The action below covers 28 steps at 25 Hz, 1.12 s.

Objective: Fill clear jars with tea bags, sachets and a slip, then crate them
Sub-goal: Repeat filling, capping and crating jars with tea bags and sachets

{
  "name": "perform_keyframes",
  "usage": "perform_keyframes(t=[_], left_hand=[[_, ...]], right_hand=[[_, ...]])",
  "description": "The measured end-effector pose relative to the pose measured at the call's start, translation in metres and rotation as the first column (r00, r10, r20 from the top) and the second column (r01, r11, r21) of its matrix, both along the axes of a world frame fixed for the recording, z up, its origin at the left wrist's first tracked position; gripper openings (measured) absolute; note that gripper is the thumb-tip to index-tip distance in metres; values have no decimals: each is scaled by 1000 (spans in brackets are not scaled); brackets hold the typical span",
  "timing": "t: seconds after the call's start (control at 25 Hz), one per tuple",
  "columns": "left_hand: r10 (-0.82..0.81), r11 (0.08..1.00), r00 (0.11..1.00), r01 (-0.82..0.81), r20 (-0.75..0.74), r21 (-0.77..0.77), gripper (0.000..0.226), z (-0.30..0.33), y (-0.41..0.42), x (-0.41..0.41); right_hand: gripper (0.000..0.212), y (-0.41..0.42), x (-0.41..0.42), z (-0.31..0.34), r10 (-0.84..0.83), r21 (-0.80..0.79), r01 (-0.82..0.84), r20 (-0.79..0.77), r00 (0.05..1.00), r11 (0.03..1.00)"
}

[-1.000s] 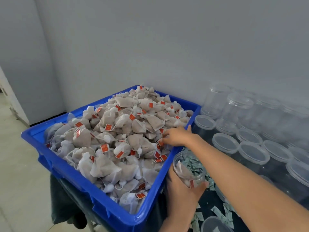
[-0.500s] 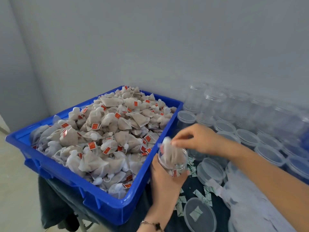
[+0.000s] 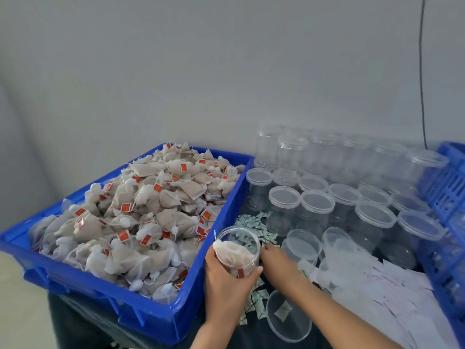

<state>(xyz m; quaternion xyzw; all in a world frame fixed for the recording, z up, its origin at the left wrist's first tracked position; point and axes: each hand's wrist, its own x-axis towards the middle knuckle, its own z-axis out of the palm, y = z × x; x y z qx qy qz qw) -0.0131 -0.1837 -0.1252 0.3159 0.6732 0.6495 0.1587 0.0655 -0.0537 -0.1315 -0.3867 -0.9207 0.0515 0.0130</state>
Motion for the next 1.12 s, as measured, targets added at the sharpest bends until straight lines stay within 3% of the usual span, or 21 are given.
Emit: perform_keyframes(t=[0.12, 0.2, 0.28, 0.32, 0.36, 0.4, 0.48, 0.56, 0.64, 0.72, 0.84, 0.92, 0.96, 1.04, 1.12], left_hand=[[-7, 1000, 1000, 7, -29, 2, 100, 4, -4, 0], [-8, 1000, 999, 7, -38, -7, 98, 5, -3, -1], [-12, 999, 999, 11, -46, -31, 93, 5, -2, -1], [-18, 999, 999, 16, -46, -46, 90, 6, -1, -1], [-28, 998, 999, 26, -43, -56, 88, 7, 1, -1], [-45, 997, 998, 43, -42, -62, 83, 8, 3, -1], [-59, 997, 997, 55, -59, -57, 60, 12, 5, 1], [-30, 998, 993, 24, -113, -54, 38, 15, 3, 5], [-42, 998, 988, 34, -149, -53, 40, 15, 0, 13], [-92, 994, 982, 80, -163, -77, 50, 14, 0, 26], [-203, 972, 949, 166, -240, -167, 48, 18, 7, 49], [-252, 962, 933, 212, -257, -173, 57, 22, 12, 63], [-263, 960, 931, 228, -251, -159, 63, 23, 15, 67], [-254, 961, 942, 222, -218, -164, 87, 30, 20, 77], [-245, 966, 953, 225, -177, -124, 101, 38, 25, 90]], right_hand=[[22, -6, 1, 0, -57, 102, 62, -47, 997, 993], [17, -8, 6, 22, -104, 71, 130, -287, 952, 989], [9, -15, 11, 58, -140, -3, 180, -639, 756, 984], [7, -20, 13, 74, -84, 10, 140, -756, 649, 990], [10, -27, 14, 88, 20, 62, 48, -790, 613, 997], [19, -36, 17, 98, 139, 107, -89, -746, 651, 990], [44, -57, 19, 106, 336, 66, -354, -510, 792, 933], [61, -68, 26, 104, 447, 61, -449, -288, 847, 891], [70, -73, 32, 103, 432, 193, -407, -105, 896, 893], [72, -76, 37, 105, 298, 250, -288, -2, 955, 924], [66, -77, 49, 118, 101, 145, -103, 19, 995, 984], [68, -76, 67, 127, 65, 64, -66, 19, 998, 996], [65, -74, 79, 130, 66, 8, -66, -60, 996, 998], [49, -68, 110, 133, 32, 10, -30, -374, 927, 999], [34, -55, 149, 129, -35, 175, 211, -685, 728, 962]])
